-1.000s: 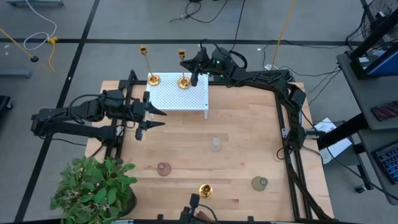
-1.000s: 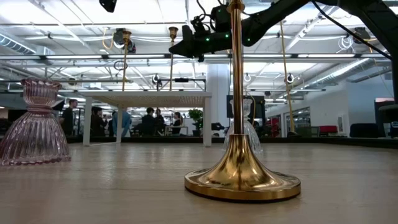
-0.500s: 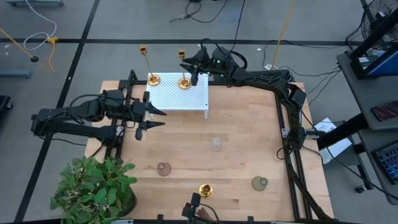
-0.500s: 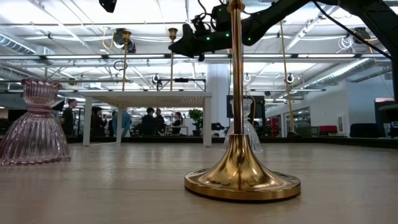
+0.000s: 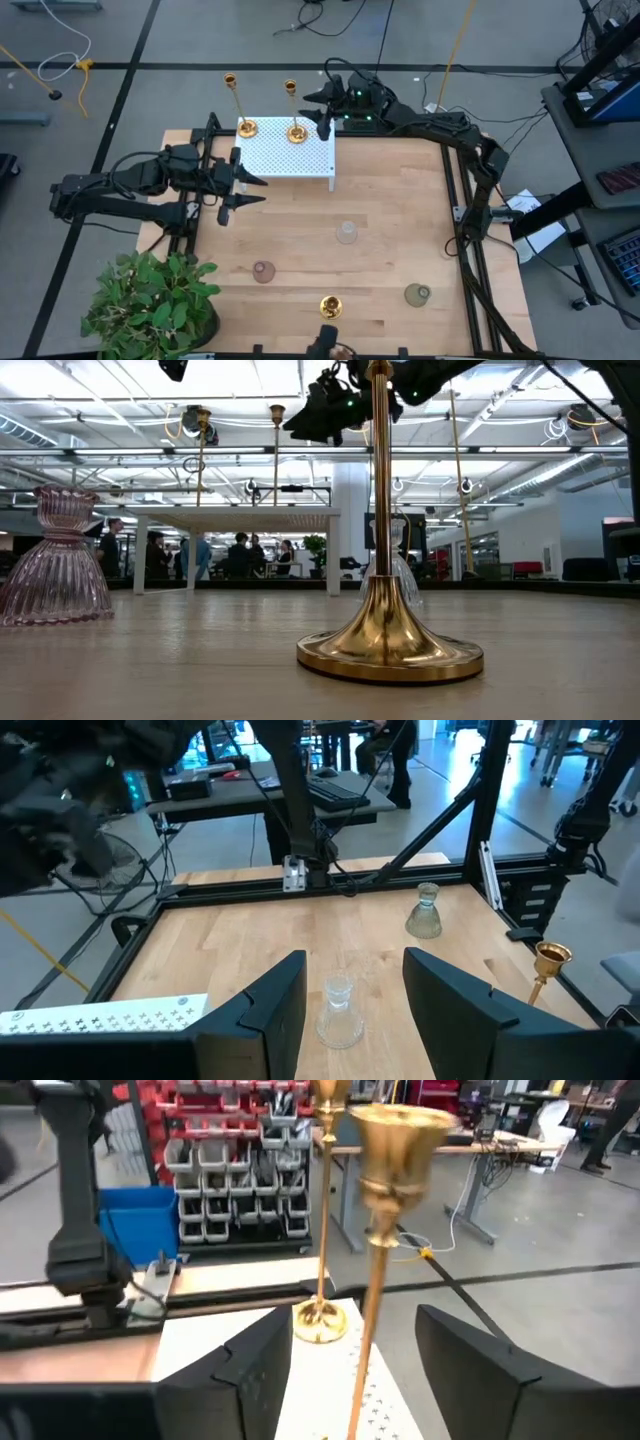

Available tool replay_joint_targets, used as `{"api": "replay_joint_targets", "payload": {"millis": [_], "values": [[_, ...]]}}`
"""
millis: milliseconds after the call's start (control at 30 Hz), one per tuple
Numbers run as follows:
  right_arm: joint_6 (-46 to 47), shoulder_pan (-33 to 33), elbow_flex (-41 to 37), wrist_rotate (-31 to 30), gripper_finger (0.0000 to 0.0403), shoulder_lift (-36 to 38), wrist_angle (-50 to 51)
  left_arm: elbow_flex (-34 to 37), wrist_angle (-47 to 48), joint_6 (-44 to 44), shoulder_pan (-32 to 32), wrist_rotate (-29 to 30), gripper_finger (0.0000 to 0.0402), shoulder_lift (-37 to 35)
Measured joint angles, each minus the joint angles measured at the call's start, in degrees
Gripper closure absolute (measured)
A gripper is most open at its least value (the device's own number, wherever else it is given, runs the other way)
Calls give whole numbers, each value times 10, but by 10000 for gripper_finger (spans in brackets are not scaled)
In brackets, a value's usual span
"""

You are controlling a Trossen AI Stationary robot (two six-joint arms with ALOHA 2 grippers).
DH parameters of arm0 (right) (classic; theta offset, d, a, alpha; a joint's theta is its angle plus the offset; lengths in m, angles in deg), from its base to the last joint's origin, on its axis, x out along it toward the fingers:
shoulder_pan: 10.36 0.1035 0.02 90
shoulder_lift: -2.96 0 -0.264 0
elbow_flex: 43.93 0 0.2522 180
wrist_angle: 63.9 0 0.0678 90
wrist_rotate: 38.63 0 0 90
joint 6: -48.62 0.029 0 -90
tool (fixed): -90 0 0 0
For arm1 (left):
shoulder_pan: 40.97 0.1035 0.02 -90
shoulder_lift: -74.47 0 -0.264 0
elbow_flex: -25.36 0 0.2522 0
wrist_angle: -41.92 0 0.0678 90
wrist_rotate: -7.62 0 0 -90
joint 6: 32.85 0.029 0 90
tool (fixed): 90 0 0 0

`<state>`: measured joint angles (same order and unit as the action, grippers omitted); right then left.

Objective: Pick & Place candle stick holders
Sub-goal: Put the right yellow candle stand on the shelf

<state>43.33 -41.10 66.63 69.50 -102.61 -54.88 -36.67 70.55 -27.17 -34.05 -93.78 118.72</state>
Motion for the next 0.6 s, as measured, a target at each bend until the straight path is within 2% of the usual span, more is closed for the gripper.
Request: {"api": "replay_joint_targets", "payload": {"millis": [167,233,400,600], "values": [[-14,8,0,1,191,47,98,0,0,0,0,1,227,0],[-31,13,0,1,194,71,169,0,0,-2,0,12,227,0],[-97,60,-1,1,201,122,337,0,-4,-2,0,82,227,18],[-105,142,-95,1,202,187,355,0,-68,-2,0,161,227,111]]}}
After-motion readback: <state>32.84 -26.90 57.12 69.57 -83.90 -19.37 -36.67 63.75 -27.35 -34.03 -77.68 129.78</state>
